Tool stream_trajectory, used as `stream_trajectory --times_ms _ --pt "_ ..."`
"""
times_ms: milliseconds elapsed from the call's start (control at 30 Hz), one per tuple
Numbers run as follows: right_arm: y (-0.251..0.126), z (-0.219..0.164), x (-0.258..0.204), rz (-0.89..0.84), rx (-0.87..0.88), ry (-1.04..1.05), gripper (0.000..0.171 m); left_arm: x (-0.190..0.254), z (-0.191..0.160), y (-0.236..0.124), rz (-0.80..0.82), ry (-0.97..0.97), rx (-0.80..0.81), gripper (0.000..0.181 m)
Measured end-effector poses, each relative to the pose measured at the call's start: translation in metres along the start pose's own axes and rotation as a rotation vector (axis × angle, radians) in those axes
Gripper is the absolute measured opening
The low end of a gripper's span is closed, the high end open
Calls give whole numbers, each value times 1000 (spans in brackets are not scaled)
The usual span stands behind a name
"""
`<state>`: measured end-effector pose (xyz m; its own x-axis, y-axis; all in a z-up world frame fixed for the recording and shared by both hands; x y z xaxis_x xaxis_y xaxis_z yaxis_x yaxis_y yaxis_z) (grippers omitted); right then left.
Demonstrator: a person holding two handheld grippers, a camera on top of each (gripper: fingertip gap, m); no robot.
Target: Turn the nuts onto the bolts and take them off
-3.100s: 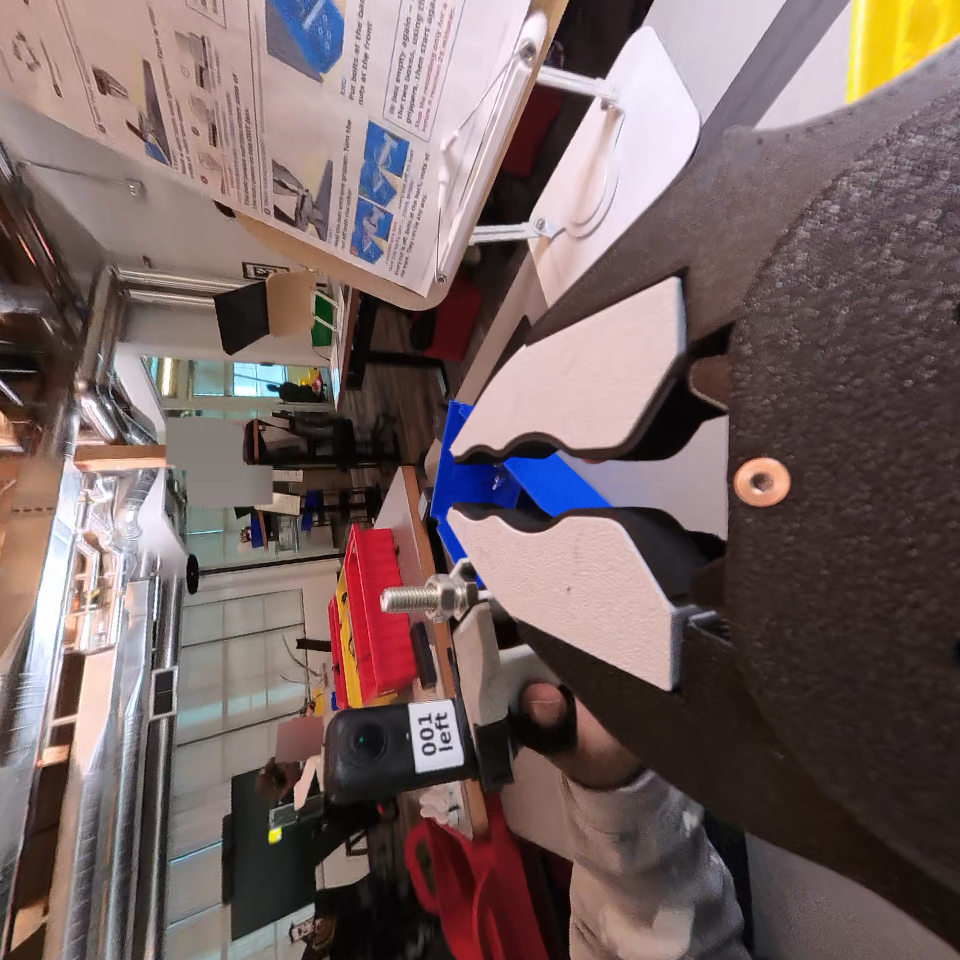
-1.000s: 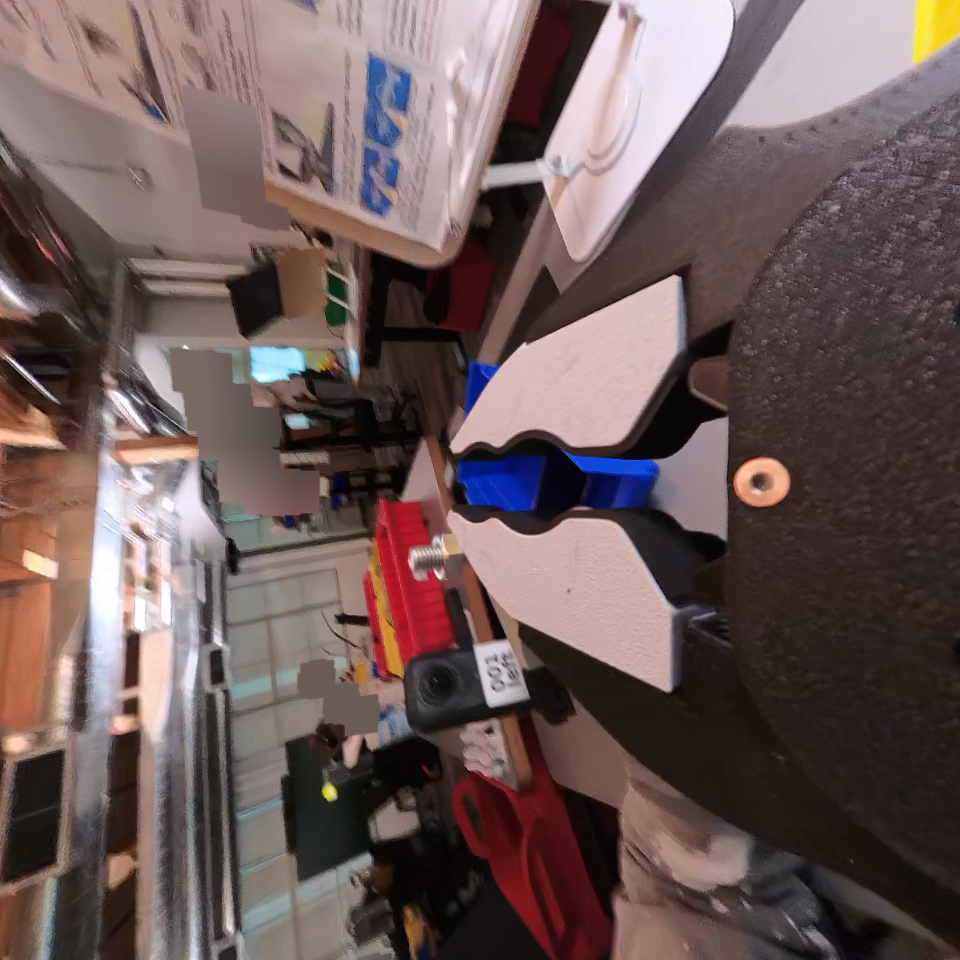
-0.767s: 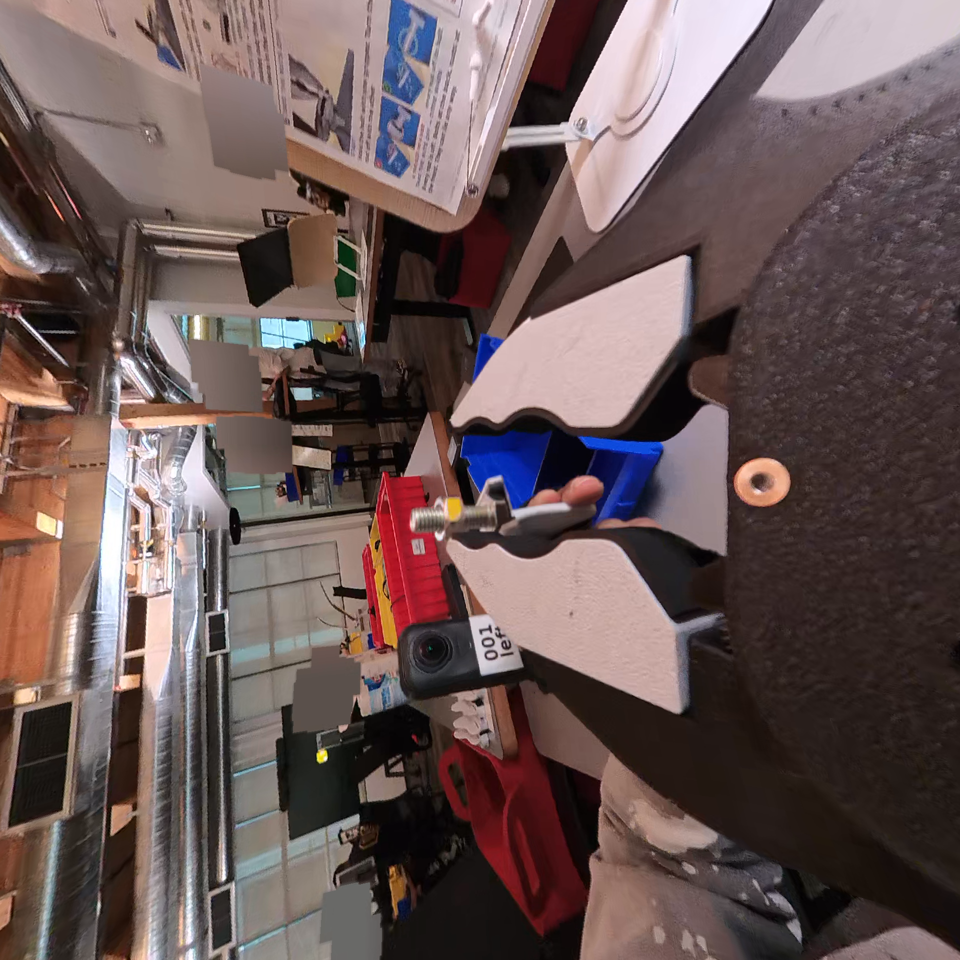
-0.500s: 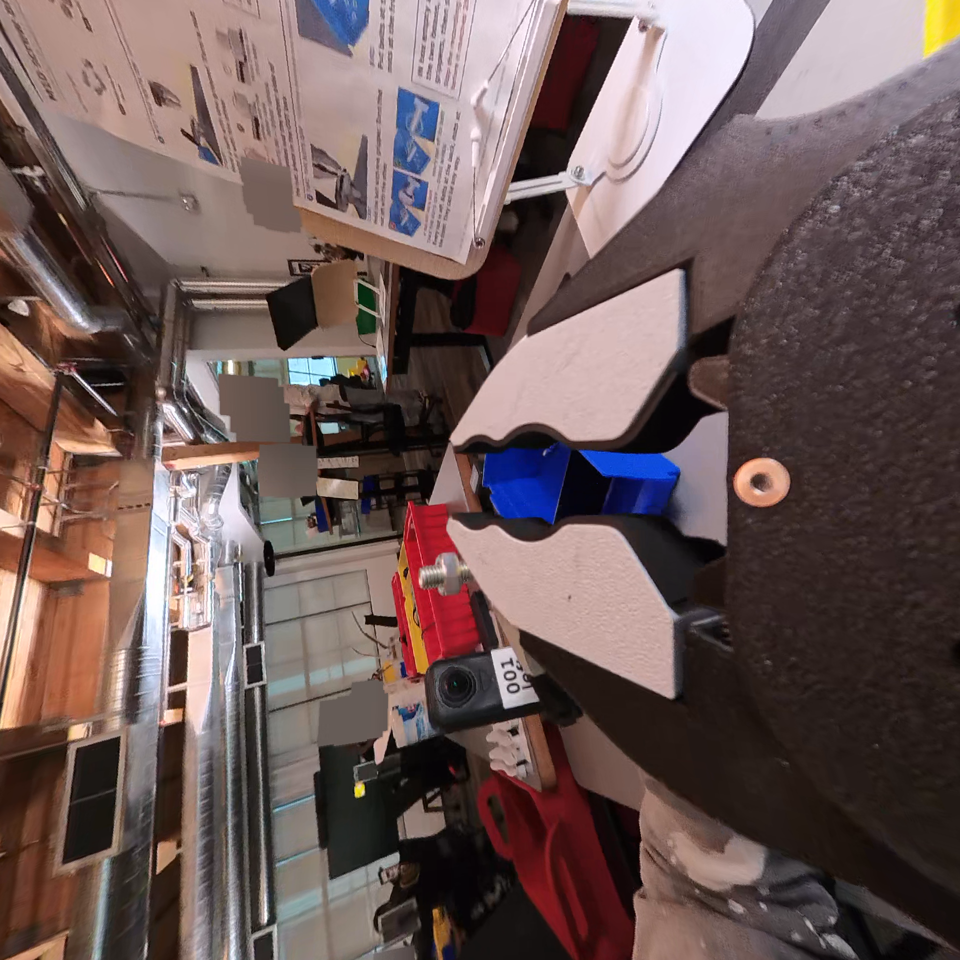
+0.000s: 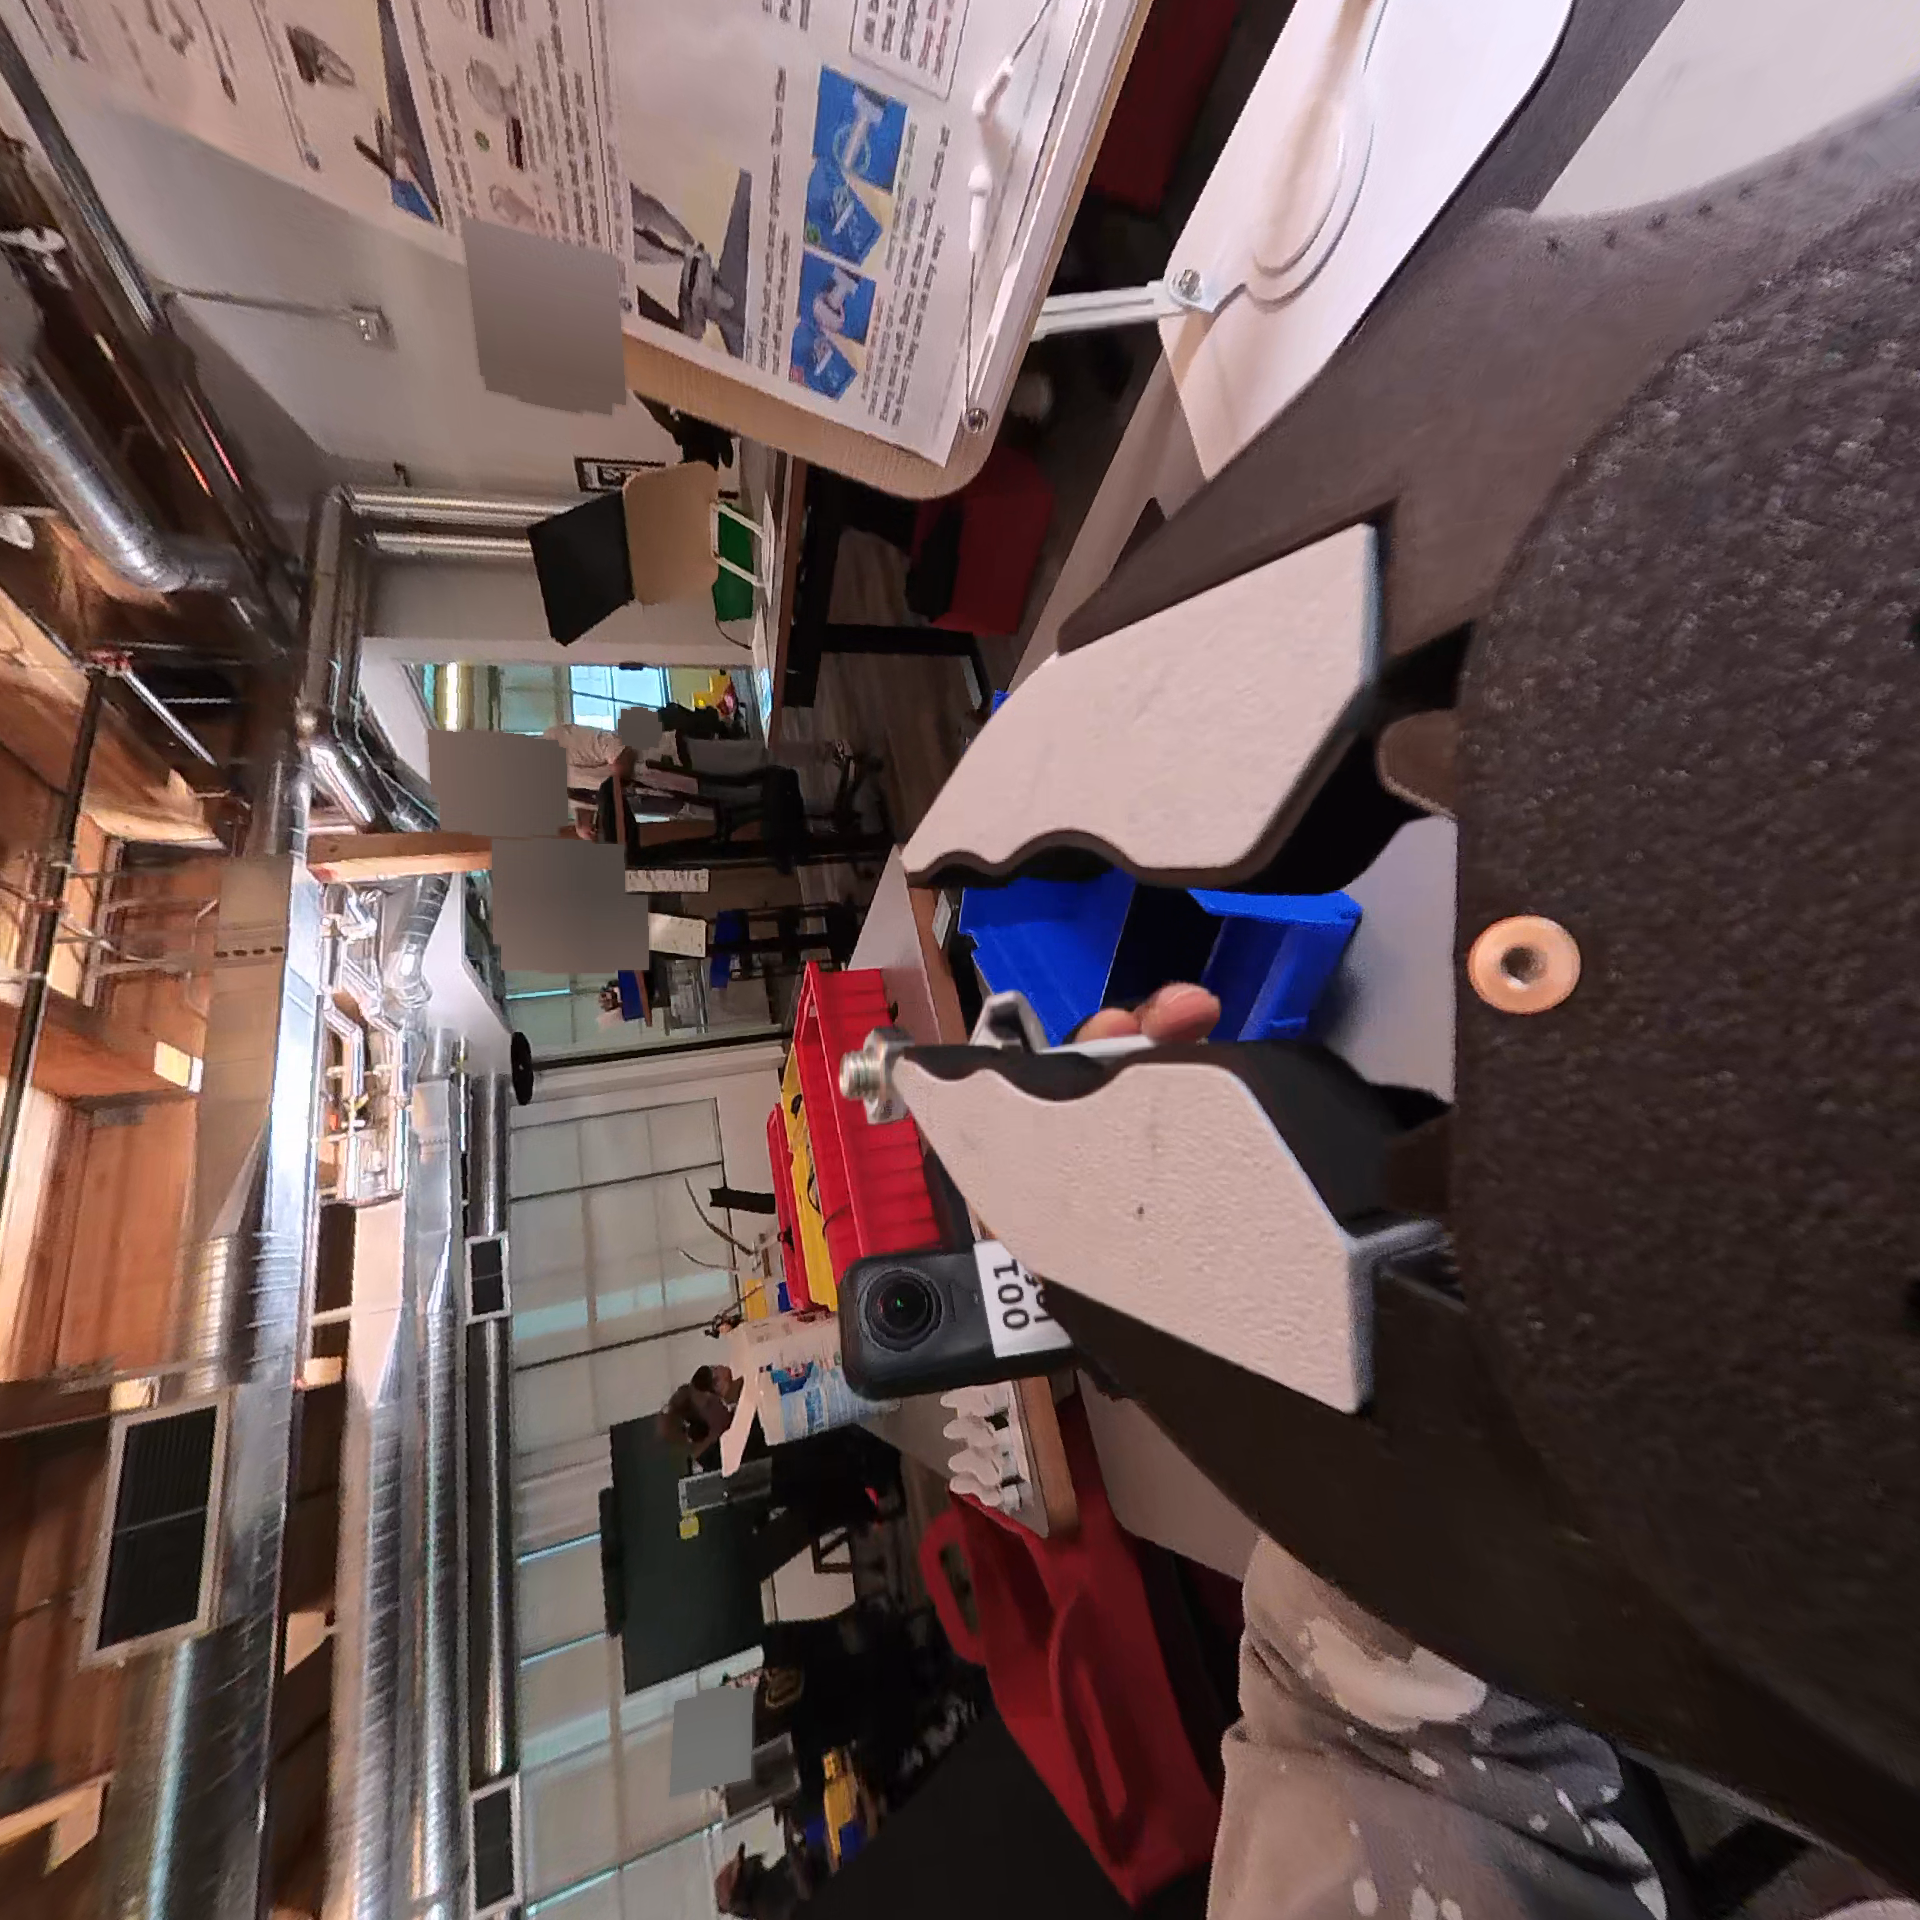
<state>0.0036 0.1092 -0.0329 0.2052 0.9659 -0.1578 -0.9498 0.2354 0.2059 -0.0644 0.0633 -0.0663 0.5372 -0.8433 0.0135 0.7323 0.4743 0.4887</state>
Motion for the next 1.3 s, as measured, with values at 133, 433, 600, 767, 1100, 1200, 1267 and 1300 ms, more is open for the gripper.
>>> stream_trajectory --times_ms 133,433,600,767,1100,1200,1267,1300 --pt "5 -7 -14 36 -27 -10 34 3 -6 3 -12 -2 -9 18" --pt "-3 5 1 -5 15 16 28 0 0 0 -10 -3 6 18" --pt "4 -5 -15 37 -23 -14 35 5 -6 4 -21 -9 -10 18" --pt "-5 8 5 -39 31 -1 20 1 4 -1 -18 -6 21 18" --pt "0 2 -7 -21 3 -39 19 5 -1 2 -40 -22 23 18" --pt "-6 10 4 -45 28 -20 20 2 3 0 -27 -5 24 18" --pt "-6 10 -1 -29 30 -31 24 2 1 0 -27 -10 21 18" --pt "-4 8 -5 -15 24 -36 25 2 -1 1 -28 -11 17 18"
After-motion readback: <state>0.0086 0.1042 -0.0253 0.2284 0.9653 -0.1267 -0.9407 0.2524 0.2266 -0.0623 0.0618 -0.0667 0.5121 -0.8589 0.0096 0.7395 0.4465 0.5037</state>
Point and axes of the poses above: each gripper's, where its closed fingertips meet, y out along the fingers, z out of its top, x = y × z across the jaws, the point moved 4 cm from there along -y, back along the fingers, and after that the axes turned 15 degrees about -z, right-handed, at the moved point
